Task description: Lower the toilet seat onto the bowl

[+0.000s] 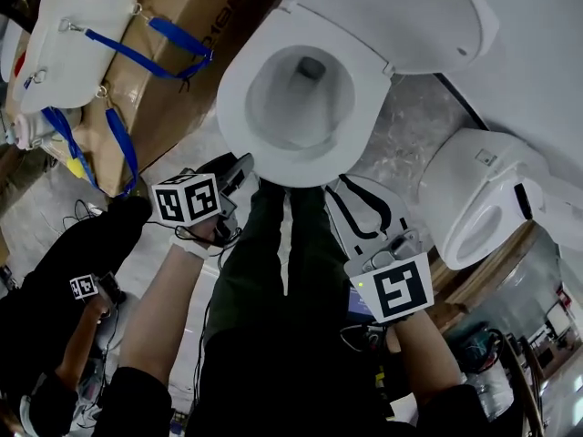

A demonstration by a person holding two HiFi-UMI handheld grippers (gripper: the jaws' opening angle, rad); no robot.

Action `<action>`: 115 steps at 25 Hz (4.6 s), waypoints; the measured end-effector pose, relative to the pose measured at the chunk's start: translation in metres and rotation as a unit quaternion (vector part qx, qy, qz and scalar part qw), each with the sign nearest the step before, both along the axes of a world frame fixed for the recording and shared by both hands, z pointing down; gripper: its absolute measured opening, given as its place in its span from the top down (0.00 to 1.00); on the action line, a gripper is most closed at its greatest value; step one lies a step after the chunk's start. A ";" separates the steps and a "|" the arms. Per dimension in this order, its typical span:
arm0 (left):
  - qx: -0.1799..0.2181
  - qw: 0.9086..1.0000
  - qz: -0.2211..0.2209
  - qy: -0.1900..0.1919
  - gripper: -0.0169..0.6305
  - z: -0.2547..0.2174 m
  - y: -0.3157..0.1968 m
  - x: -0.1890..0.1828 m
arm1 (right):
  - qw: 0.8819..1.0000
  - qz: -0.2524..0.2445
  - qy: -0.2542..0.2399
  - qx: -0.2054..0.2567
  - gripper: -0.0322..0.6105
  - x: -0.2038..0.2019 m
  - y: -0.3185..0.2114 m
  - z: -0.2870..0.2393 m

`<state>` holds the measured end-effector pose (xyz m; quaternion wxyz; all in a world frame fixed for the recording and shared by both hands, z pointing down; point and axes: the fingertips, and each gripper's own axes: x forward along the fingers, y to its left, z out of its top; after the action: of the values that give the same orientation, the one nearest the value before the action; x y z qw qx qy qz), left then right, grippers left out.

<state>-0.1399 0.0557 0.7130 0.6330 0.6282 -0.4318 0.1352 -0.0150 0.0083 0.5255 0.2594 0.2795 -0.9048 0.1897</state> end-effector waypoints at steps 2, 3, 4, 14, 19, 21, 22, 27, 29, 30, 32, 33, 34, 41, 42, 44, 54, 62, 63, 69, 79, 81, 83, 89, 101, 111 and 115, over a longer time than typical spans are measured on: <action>-0.002 1.000 -0.002 -0.002 0.75 0.009 0.002 -0.002 | 1.000 -0.006 -0.001 -0.007 0.80 -0.005 0.002 0.007; -0.003 1.000 -0.003 -0.004 0.75 0.014 0.004 -0.003 | 1.000 -0.008 -0.002 -0.010 0.80 -0.007 0.002 0.010; -0.005 1.000 -0.006 -0.005 0.75 0.019 0.005 -0.004 | 1.000 -0.010 -0.003 -0.011 0.80 -0.009 0.002 0.013; -0.024 0.999 -0.019 -0.014 0.75 0.062 0.020 -0.010 | 0.999 -0.008 -0.012 -0.049 0.81 -0.012 0.001 0.034; -0.028 0.999 -0.020 -0.023 0.75 0.083 0.020 -0.014 | 0.998 -0.009 -0.007 -0.064 0.81 -0.008 0.001 0.049; -0.031 0.999 -0.017 -0.027 0.75 0.091 0.021 -0.015 | 0.998 -0.010 -0.005 -0.064 0.81 -0.008 0.000 0.055; -0.034 0.999 -0.016 -0.028 0.75 0.095 0.022 -0.015 | 0.998 -0.010 -0.005 -0.065 0.81 -0.008 0.000 0.058; -0.044 0.998 -0.021 -0.029 0.75 0.115 0.026 -0.018 | 0.997 -0.013 -0.007 -0.072 0.81 -0.009 -0.001 0.068; -0.046 0.998 -0.021 -0.031 0.75 0.123 0.027 -0.019 | 0.997 -0.016 -0.002 -0.079 0.81 -0.006 0.002 0.073; -0.047 0.998 -0.021 -0.033 0.75 0.126 0.027 -0.020 | 0.996 -0.018 0.000 -0.083 0.81 -0.004 0.004 0.076; -0.049 0.998 -0.023 -0.038 0.75 0.132 0.027 -0.019 | 0.996 -0.019 0.004 -0.089 0.81 -0.001 0.005 0.083; -0.050 0.998 -0.024 -0.040 0.75 0.135 0.028 -0.019 | 0.996 -0.018 0.006 -0.090 0.81 0.000 0.006 0.086; -0.051 0.997 -0.025 -0.042 0.75 0.138 0.029 -0.019 | 0.996 -0.018 0.006 -0.090 0.81 0.000 0.006 0.088; -0.058 0.996 -0.031 -0.057 0.75 0.153 0.030 -0.020 | 0.995 -0.017 -0.005 -0.102 0.81 -0.004 0.007 0.098; -0.060 0.996 -0.033 -0.059 0.75 0.155 0.031 -0.019 | 0.994 -0.017 -0.005 -0.105 0.81 -0.004 0.008 0.098; -0.062 0.996 -0.035 -0.062 0.75 0.161 0.031 -0.020 | 0.994 -0.018 -0.005 -0.109 0.81 -0.003 0.009 0.100; -0.075 0.995 -0.019 -0.067 0.75 0.174 0.031 -0.020 | 0.994 -0.022 0.006 -0.111 0.81 0.009 0.009 0.105; -0.085 0.993 0.029 -0.082 0.75 0.184 0.032 -0.020 | 0.994 -0.035 -0.002 -0.104 0.81 0.005 0.009 0.099; -0.085 0.992 0.040 -0.085 0.75 0.184 0.032 -0.020 | 0.994 -0.033 0.001 -0.105 0.81 0.006 0.009 0.099; -0.095 0.988 0.076 -0.097 0.76 0.185 0.038 -0.018 | 0.993 -0.020 0.004 -0.116 0.81 0.015 0.007 0.098; -0.081 0.981 0.139 -0.106 0.77 0.159 0.045 -0.004 | 0.995 0.013 -0.014 -0.101 0.82 0.018 -0.002 0.072; -0.050 0.983 0.136 -0.110 0.78 0.134 0.035 0.000 | 0.995 0.016 -0.015 -0.095 0.82 0.020 -0.003 0.061; -0.007 0.984 0.133 -0.119 0.80 0.101 0.020 0.004 | 0.996 0.020 -0.015 -0.088 0.82 0.022 -0.005 0.046; 0.131 0.974 0.113 -0.148 0.88 -0.033 -0.031 0.013 | 0.998 0.044 -0.020 -0.045 0.83 0.030 -0.019 -0.012; 0.301 0.945 0.103 -0.082 0.94 -0.302 -0.067 0.059 | 0.992 0.108 -0.041 0.049 0.84 0.091 -0.071 -0.162; 0.411 0.902 0.129 -0.041 0.95 -0.452 -0.056 0.098 | 0.978 0.146 -0.028 0.149 0.85 0.134 -0.074 -0.275; 0.440 0.887 0.129 -0.055 0.94 -0.487 -0.046 0.100 | 0.969 0.168 -0.040 0.177 0.85 0.159 -0.075 -0.309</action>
<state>-0.0398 0.0099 0.2264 0.2435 0.8842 -0.3960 0.0461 0.1436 -0.0667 0.2163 0.1337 0.4613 -0.8736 0.0789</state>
